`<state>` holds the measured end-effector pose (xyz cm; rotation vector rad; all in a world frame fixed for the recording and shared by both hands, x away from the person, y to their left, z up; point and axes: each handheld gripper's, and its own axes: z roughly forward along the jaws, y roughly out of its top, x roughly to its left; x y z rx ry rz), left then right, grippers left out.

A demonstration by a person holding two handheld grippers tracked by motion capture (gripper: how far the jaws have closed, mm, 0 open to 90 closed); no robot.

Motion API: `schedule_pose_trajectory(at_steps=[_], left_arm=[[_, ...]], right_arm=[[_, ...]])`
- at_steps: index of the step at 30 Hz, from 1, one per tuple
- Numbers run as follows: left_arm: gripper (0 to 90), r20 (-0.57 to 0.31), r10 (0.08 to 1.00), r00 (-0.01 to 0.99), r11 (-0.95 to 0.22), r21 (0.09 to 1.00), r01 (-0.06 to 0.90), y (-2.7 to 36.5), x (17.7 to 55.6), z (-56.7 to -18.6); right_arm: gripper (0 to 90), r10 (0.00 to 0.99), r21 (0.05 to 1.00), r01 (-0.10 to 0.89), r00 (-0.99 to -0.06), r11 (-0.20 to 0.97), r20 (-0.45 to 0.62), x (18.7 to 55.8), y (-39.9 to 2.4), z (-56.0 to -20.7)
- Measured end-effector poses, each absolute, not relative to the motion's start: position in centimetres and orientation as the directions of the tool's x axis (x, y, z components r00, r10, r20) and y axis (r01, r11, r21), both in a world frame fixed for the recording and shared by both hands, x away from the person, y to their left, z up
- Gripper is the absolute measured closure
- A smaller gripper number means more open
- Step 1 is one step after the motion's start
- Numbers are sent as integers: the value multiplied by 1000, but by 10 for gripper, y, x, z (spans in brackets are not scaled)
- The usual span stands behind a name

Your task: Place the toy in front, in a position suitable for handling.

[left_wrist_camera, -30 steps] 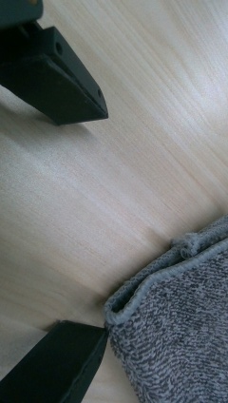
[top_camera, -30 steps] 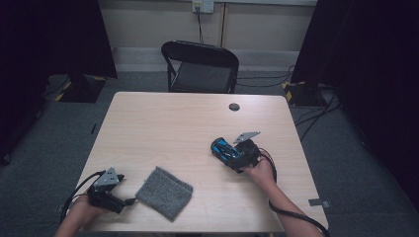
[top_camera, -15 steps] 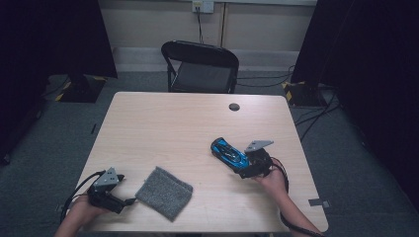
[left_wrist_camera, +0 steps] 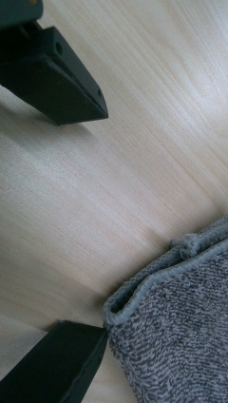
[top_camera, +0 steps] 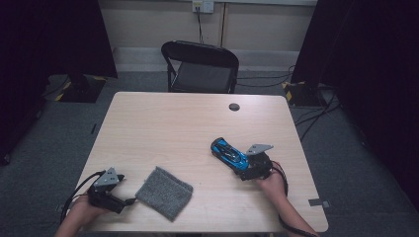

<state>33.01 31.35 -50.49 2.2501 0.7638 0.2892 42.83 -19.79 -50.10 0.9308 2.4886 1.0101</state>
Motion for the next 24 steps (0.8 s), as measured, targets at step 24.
schedule_pose_trajectory(at_steps=[24], left_arm=[[152,-95,658,747,-498,690,526,314,332,-494]], right_arm=[[140,670,727,467,-743,504,13,430,-202,-505]])
